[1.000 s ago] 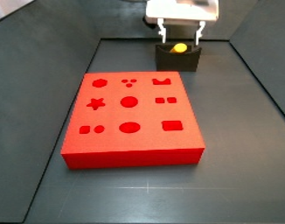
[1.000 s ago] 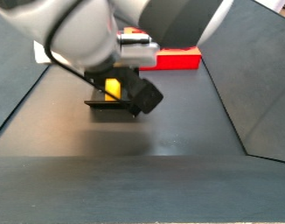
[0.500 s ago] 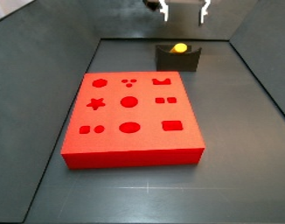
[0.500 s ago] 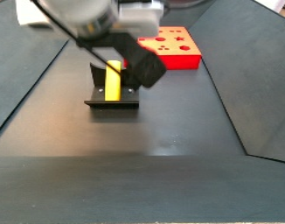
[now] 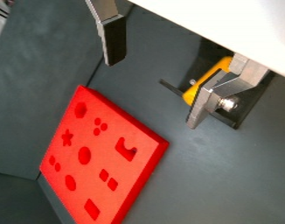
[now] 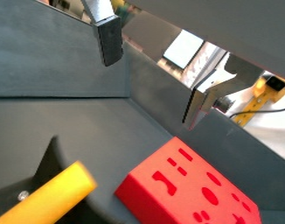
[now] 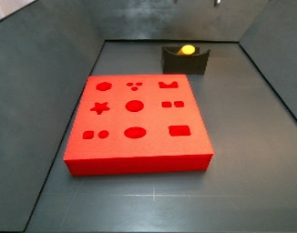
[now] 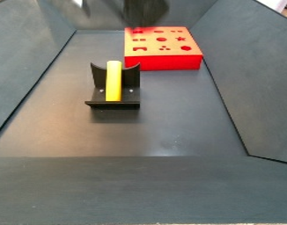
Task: Pick up the oval object. Move up. Place the oval object on the fixture. Regrasp the oval object. Move to above the board. Insert the oval object.
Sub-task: Regrasp the oval object.
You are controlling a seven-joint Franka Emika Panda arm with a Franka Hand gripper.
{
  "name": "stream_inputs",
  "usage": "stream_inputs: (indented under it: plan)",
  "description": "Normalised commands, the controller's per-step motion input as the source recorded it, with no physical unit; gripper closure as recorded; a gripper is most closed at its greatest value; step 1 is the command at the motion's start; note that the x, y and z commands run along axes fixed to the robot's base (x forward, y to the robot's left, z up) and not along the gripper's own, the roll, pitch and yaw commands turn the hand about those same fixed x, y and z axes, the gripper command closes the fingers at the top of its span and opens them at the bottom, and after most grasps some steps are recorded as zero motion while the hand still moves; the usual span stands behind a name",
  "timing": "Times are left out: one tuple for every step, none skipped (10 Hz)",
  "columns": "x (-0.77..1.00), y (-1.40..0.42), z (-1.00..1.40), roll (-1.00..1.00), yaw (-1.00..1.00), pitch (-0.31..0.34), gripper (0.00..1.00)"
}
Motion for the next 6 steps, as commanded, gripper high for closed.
stream_inputs:
  plan:
    - [-0.10,-0.33,0.19,1.00,0.03,0.018,0.00]
    - [-0.04,-0.11,0.04,1.00,0.03,0.017,0.00]
    - [-0.03,-0.04,0.05,1.00,0.03,0.020,0.00]
    - [-0.02,-0.04,0.03,1.00,0.03,0.019,0.00]
    - [-0.03,-0.04,0.02,1.00,0.03,0.015,0.00]
    - [-0.04,-0.03,0.02,1.00,0.03,0.008,0.00]
